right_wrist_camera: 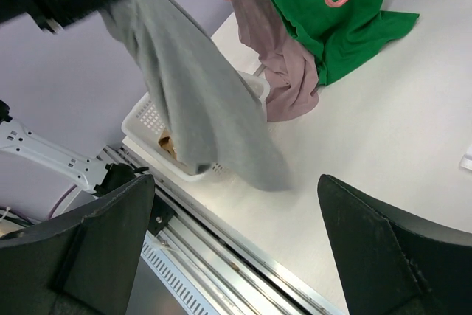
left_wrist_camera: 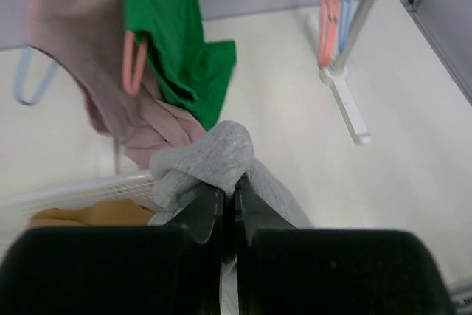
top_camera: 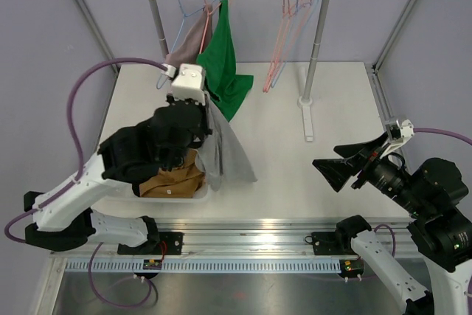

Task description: Remove the tank top from the hanger

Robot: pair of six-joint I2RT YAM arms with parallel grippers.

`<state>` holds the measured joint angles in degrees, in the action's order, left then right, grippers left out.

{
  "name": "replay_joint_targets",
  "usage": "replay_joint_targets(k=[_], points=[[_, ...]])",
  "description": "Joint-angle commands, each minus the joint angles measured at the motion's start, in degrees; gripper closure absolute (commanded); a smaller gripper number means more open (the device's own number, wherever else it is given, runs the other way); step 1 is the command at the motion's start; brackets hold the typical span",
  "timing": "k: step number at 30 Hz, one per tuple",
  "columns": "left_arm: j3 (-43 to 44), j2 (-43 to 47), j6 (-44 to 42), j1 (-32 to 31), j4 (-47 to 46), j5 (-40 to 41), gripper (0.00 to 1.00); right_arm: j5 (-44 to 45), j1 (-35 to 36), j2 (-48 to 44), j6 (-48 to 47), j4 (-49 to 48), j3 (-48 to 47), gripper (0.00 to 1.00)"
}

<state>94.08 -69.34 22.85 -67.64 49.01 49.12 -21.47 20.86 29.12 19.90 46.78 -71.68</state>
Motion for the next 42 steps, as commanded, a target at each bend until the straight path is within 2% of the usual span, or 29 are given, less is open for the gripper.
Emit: replay_joint_targets(k=[1,5,8,11,15,16,18,19,22,26,28,33,36,39,42], points=[[8.4,2.5,-8.1,1.0,2.9,9.4,1.00,1.1,-0.1,0.0,-1.3,0.8,-1.5,0.00],[13.0,4.1,-12.7,2.9,2.5,13.1,1.00,0.8,-0.2,-0.4,-1.4,0.6,-1.7,0.00],[12.6,5.6,-13.2,5.5,3.8,15.2,1.00,0.7,-0.1,-0.6,-1.4,0.8,-2.0,0.01],[9.4,7.7,-11.4,10.8,5.0,12.5,1.00,0.6,-0.2,-0.7,-1.4,0.7,-2.1,0.01],[-2.6,12.3,-9.2,19.2,4.1,10.6,1.00,-0.1,-0.2,-0.9,-1.0,0.4,-1.8,0.00],[-4.3,12.6,-7.7,23.8,4.3,9.1,1.00,-0.2,-0.2,-1.0,-0.8,0.2,-1.7,0.01],[-7.8,13.0,-6.9,29.2,4.3,5.7,1.00,-0.5,-0.2,-1.1,-0.7,0.1,-1.5,0.01],[-11.2,13.2,-6.9,34.3,3.4,1.4,1.00,-0.7,-0.2,-1.2,-0.5,0.0,-1.4,0.00],[-16.5,12.0,-7.6,40.9,1.0,-8.1,1.00,-1.3,-0.2,-1.3,0.0,-1.0,-1.0,0.01],[-19.9,6.7,-5.5,43.5,3.2,-13.8,1.00,-2.0,-0.2,-0.6,1.5,-4.2,1.4,0.01],[-22.1,4.1,-1.7,45.6,5.0,-16.7,1.00,-3.3,-0.2,0.7,2.4,-6.2,2.2,0.01],[-33.2,-4.5,6.1,50.3,3.4,-21.4,1.00,-5.7,-0.2,2.9,4.2,-10.5,4.6,0.00],[-32.9,-7.9,9.0,50.8,6.0,-19.5,1.00,-6.8,-0.2,4.0,4.9,-12.3,5.4,0.01],[-34.0,-6.7,9.8,50.9,5.4,-20.0,1.00,-7.4,-0.2,4.1,5.2,-13.6,6.3,0.00],[-35.8,-5.4,9.1,50.9,4.1,-23.2,0.86,-7.3,-0.2,4.3,4.5,-13.4,6.2,0.01]])
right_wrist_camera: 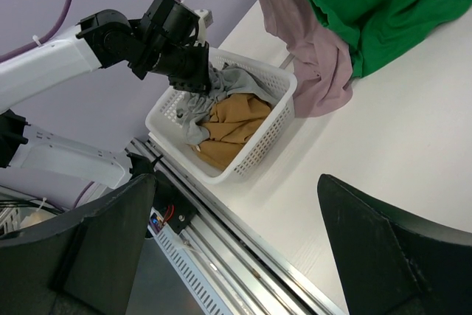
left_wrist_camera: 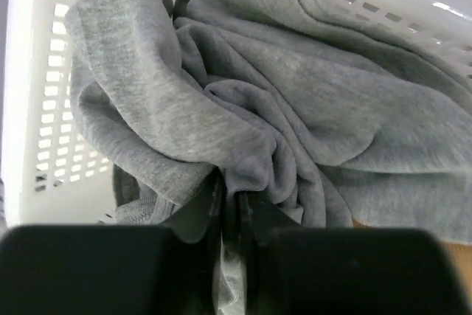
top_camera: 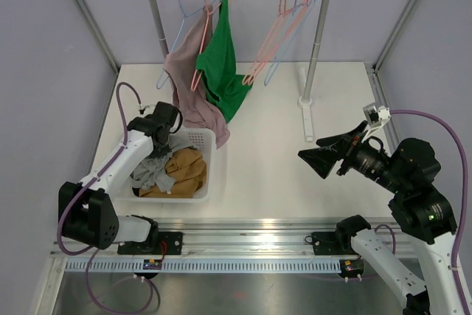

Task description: Remove the tank top from the hanger

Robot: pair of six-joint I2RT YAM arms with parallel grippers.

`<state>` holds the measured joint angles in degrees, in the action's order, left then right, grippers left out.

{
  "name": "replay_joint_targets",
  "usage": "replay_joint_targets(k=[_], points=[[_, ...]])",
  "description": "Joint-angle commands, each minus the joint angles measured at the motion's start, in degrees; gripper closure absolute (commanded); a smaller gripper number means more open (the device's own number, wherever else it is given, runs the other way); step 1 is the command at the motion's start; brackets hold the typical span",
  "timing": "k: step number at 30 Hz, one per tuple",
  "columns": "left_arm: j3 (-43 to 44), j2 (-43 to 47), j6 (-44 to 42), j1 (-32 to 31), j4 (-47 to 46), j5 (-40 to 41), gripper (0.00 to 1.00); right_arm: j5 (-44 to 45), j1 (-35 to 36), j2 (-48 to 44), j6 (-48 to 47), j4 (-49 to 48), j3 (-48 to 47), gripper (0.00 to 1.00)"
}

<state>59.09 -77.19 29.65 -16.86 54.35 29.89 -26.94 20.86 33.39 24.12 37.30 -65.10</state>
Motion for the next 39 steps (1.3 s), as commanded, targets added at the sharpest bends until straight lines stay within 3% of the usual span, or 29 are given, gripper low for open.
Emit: replay_joint_targets(k=[1,6,7,8,10,16,21,27,33,39], points=[[-0.6,3.4,2.3,0.2,-1.0,-4.5,0.83,-1.7,-0.2,0.2,-0.3,-3.2,-0.6,0.00],[2.0,13.7,1.9,0.1,0.1,-6.4,0.47,-0.6,-0.2,0.2,-2.5,-0.7,-2.5,0.01],[2.9,15.7,1.3,0.1,0.4,-7.6,0.32,-0.1,-0.2,0.1,-3.2,-0.1,-2.7,0.01],[5.5,19.5,1.1,0.1,0.7,-8.1,0.26,0.2,-0.1,0.0,-3.5,0.2,-3.0,0.00],[8.0,22.6,-0.9,-0.1,0.8,-11.1,0.01,1.4,-0.1,0.0,-3.8,0.8,-3.2,0.01],[19.7,25.8,-7.7,-4.5,-3.1,-23.5,0.01,0.9,-0.1,-1.4,-3.4,0.0,-2.5,0.00],[30.8,18.9,-10.6,-7.3,-2.6,-22.4,0.01,2.8,-0.2,-3.2,-3.6,0.5,-2.4,0.01],[36.9,11.8,-15.3,-8.1,-14.6,-25.8,0.01,-1.3,-0.2,-3.2,-5.4,2.1,-3.7,0.01],[49.0,-2.5,-22.0,-8.1,-18.2,-24.2,0.01,-2.6,-0.2,-5.4,-5.7,2.4,-2.0,0.01],[58.0,-14.8,-27.4,-7.8,-21.6,-20.4,0.15,-3.8,-0.2,-5.3,-5.8,3.6,-1.2,0.01]])
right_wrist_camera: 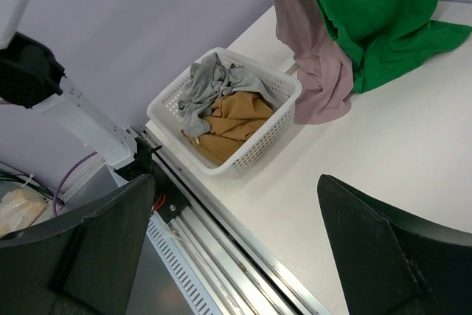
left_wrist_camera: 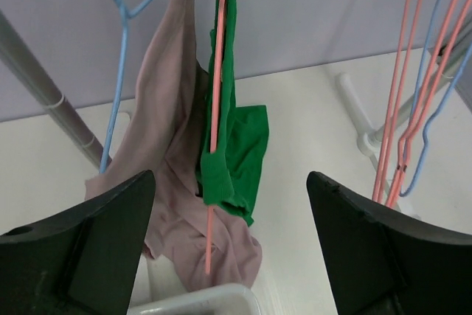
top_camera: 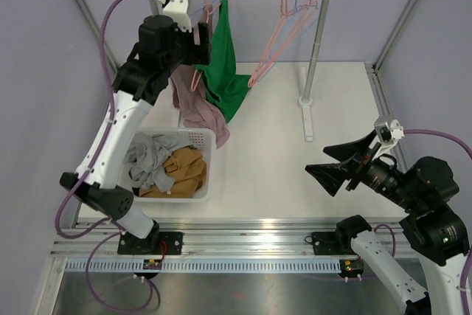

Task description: Remove the tank top from the hanger

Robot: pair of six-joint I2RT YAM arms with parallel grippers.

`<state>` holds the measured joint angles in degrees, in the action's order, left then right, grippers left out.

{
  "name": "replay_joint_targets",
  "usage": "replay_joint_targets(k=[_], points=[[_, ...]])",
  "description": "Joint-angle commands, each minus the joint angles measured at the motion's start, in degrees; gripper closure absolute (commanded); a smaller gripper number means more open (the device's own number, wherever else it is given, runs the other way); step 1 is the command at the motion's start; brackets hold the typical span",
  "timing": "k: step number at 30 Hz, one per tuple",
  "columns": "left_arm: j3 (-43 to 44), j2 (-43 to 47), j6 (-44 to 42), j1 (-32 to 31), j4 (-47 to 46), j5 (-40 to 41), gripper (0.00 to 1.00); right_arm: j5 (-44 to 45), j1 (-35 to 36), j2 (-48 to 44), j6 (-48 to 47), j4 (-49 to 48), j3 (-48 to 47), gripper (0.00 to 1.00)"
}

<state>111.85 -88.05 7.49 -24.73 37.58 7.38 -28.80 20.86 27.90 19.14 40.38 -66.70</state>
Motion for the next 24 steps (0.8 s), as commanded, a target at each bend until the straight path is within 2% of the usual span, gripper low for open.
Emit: replay_joint_targets(k=[1,4,5,7,9,13,15,16,17,18,20,22,24], points=[[6.8,-5.4,-5.5,0.3,-4.9,2.6,0.18,-2.1,-0.2,0.3,-0.9,0.7,0.4,0.00],[13.5,-11.9,-6.0,1.2,-3.2,1.9,0.27,-2.9,-0.2,0.0,0.3,0.6,1.0,0.01],[14.9,-13.4,-6.5,1.4,-2.3,1.3,0.35,-3.7,-0.1,-0.3,0.7,0.1,1.8,0.00],[19.2,-17.1,-6.9,1.4,-1.6,1.1,0.42,-4.1,-0.2,-0.7,1.1,-0.1,2.9,0.00],[21.4,-18.9,-7.1,1.4,-0.6,1.8,0.54,-4.0,-0.2,-0.9,1.0,0.1,3.3,0.01],[22.2,-20.1,-8.6,1.5,-1.2,2.2,0.58,-3.6,-0.2,-1.2,0.7,0.6,3.7,0.00],[22.3,-20.6,-8.9,1.6,-1.3,2.4,0.57,-3.5,-0.1,-1.3,0.8,0.3,3.9,0.01],[22.1,-20.8,-8.8,1.9,-1.2,2.6,0.53,-3.6,-0.1,-1.3,1.0,0.3,4.1,0.01],[22.1,-20.9,-8.7,2.1,-1.1,2.5,0.56,-3.7,-0.2,-1.3,1.0,0.1,4.3,0.01],[22.2,-21.5,-8.6,2.2,-0.7,1.9,0.62,-4.0,-0.2,-1.4,1.2,-0.3,4.5,0.01],[21.8,-21.8,-8.1,2.5,-0.4,0.7,0.81,-4.1,-0.2,-1.5,1.6,-0.7,5.3,0.01],[21.2,-22.0,-7.8,2.5,-0.4,0.1,0.82,-4.0,-0.1,-1.6,1.7,-0.7,5.6,0.01],[21.0,-22.2,-7.7,2.5,-0.2,0.4,0.72,-4.1,-0.2,-1.4,1.8,-0.8,5.6,0.01]])
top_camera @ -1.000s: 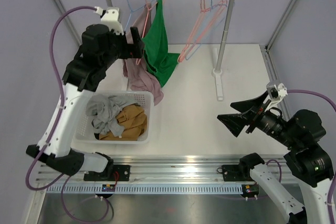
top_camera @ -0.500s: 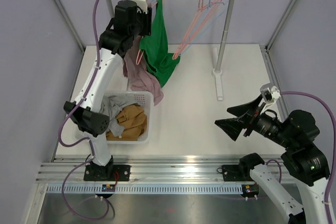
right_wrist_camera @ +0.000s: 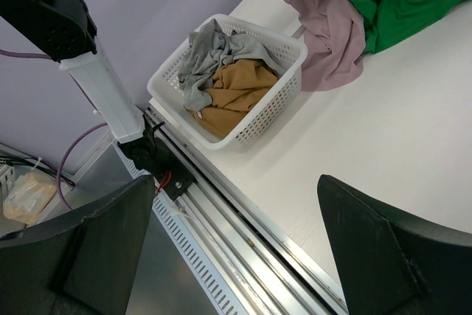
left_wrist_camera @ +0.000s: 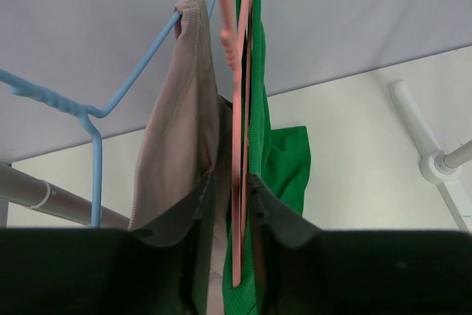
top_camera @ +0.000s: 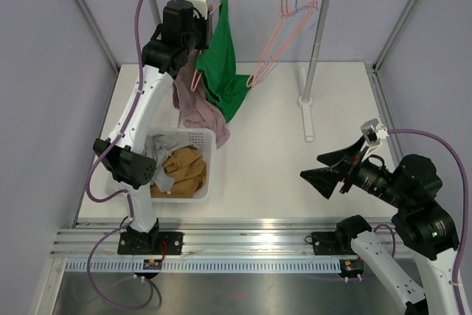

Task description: Remove the tank top from the hanger

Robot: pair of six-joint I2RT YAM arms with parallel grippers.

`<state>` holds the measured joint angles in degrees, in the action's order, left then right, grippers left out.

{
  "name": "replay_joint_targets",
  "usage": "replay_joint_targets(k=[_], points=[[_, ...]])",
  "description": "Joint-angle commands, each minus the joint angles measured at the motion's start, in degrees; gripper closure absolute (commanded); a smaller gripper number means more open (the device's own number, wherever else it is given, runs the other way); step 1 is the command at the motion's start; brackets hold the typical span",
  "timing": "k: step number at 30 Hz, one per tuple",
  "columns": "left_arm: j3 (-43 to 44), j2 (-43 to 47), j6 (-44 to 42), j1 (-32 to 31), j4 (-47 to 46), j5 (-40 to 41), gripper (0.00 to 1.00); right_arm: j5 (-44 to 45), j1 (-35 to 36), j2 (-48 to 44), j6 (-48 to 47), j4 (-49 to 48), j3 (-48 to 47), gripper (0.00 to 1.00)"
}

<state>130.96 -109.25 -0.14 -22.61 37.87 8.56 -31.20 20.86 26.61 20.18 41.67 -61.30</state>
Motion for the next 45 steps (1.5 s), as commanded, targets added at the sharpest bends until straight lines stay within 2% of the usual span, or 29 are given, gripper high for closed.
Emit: replay_joint_targets(k=[1,5,6,11,12,20,30,38,41,44,45], points=[[2.1,-1.3,1.4,0.4,-0.4,-0.2,0.71,-1.8,-0.2,-0.2,0.8,-2.1,0.0,0.00],[2.1,-1.8,1.6,0.4,-0.4,0.1,0.68,-1.8,-0.2,-0.3,0.9,-1.9,-0.3,0.01],[2.4,-2.1,1.5,0.4,-0.3,0.0,0.70,-1.8,-0.2,-0.4,0.8,-1.8,-0.4,0.01],[4.6,-3.8,2.0,0.4,1.2,-1.0,0.92,-1.4,-0.2,-0.7,0.4,-1.4,-0.3,0.01],[4.7,-3.7,2.2,0.3,1.3,-1.0,1.00,-1.3,-0.2,-0.7,0.2,-1.2,-0.2,0.01],[6.9,0.4,5.0,-2.0,-0.9,-1.3,1.00,-1.1,-0.2,-0.3,-0.1,-1.4,-0.4,0.01],[8.2,4.0,10.1,-7.8,-1.5,5.1,1.00,-0.6,-0.2,-0.8,-0.2,-0.6,-1.4,0.01],[5.2,9.2,18.9,-10.7,-0.3,2.2,1.00,-0.2,-0.1,-1.1,-0.6,0.9,-2.4,0.00],[4.5,11.6,21.1,-12.4,1.4,3.5,1.00,0.0,-0.2,-1.6,-0.6,1.1,-2.7,0.00],[-0.2,15.7,24.3,-13.8,0.7,3.1,1.00,0.4,-0.2,-1.6,-0.8,1.8,-3.4,0.01],[-4.3,18.3,24.7,-14.6,-0.1,1.2,1.00,0.5,-0.2,-1.6,-0.8,2.0,-3.7,0.00]])
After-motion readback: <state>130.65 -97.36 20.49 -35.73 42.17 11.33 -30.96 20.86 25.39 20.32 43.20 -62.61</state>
